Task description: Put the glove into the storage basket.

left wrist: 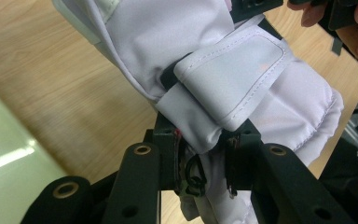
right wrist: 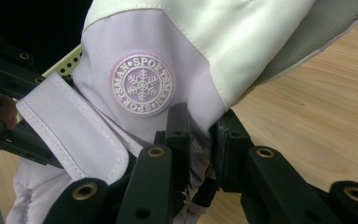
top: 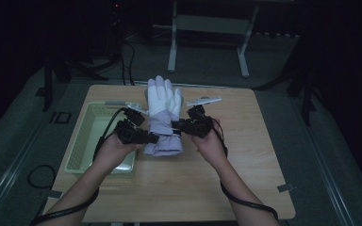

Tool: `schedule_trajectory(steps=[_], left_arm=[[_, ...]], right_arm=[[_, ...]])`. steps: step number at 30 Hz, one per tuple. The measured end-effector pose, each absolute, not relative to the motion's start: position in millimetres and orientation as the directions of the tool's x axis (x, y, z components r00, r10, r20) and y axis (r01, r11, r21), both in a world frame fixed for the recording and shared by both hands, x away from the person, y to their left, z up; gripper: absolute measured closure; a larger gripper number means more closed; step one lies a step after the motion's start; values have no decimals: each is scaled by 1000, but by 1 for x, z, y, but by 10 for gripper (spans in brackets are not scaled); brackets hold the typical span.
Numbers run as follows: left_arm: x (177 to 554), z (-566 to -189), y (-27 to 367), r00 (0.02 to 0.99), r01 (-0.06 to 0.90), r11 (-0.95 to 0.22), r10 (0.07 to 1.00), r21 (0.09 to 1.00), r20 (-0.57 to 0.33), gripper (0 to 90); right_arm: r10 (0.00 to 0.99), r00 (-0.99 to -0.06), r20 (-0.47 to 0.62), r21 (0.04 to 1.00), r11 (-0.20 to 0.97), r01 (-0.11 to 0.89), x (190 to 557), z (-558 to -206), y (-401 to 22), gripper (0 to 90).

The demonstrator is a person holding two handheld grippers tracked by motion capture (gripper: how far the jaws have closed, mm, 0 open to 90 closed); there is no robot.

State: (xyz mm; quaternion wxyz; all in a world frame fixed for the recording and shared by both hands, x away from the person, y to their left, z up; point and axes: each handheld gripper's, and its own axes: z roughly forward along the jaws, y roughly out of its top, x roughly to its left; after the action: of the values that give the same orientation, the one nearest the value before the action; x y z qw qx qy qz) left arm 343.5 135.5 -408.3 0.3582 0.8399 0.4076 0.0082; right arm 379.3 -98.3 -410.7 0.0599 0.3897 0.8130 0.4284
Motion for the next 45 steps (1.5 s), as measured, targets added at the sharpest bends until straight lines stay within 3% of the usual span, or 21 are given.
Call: schedule_trajectory(steps=[25, 36, 45], left_arm=[[334, -403, 249, 614, 714, -398, 751, 576, -241, 710], [323, -411, 310, 602, 731, -377, 749, 568, -277, 709], [327, -425, 315, 584, 752, -384, 764, 535, -273, 710]], right_arm=[[640, -729, 242, 733, 372, 570, 386, -412, 25, 780], [619, -757, 208, 724, 423, 545, 377, -414, 86, 780], [627, -743, 235, 708, 414, 572, 379, -432, 100, 780]])
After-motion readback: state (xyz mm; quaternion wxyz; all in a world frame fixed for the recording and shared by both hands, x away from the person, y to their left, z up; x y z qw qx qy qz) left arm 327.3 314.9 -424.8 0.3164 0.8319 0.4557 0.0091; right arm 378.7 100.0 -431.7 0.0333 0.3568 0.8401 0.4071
